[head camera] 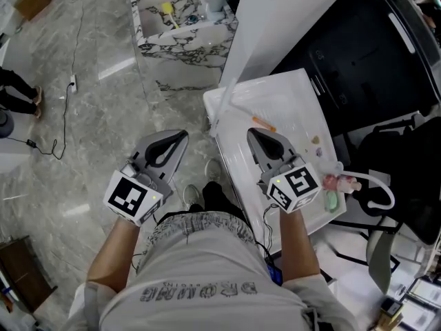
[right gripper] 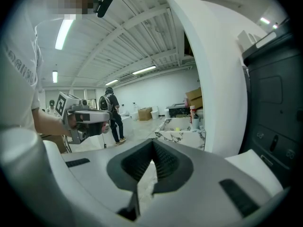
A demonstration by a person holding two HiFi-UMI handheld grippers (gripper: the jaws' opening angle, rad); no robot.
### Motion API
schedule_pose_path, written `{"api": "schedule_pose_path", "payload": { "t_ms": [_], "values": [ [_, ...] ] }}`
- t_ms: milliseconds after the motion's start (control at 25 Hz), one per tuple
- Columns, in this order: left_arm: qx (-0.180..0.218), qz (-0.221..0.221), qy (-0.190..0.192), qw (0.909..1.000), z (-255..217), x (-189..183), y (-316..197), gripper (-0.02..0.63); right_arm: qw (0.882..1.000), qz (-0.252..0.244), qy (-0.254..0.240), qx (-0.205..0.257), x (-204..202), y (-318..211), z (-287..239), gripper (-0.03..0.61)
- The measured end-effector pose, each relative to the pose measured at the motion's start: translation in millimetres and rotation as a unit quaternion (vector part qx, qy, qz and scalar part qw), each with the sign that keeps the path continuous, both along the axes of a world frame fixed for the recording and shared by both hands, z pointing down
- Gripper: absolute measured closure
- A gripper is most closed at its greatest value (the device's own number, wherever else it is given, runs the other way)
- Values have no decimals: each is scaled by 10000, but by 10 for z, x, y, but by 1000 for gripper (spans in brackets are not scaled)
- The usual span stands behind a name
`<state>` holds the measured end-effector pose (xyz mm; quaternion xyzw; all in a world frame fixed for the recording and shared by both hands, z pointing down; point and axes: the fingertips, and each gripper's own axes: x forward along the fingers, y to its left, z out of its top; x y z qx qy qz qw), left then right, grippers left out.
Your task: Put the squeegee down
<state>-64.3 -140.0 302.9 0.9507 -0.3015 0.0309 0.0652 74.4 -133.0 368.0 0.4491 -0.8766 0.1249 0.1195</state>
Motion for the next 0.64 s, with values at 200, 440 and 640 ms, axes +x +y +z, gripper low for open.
{"api": "schedule_pose_path", "payload": {
  "t_ms": [200,440,640],
  "values": [
    [2,-16,-6,10000,1,5,15,594,10000,-12,-25,9,11,8,-13,574],
    [-11,-22,-28,10000,4,15,32,594,10000,-29,-24,27,21,16,-21,574],
    [2,-18,-33,10000,-6,23,33,594,10000,-58,-38,8,20,21,-24,574]
  ]
}}
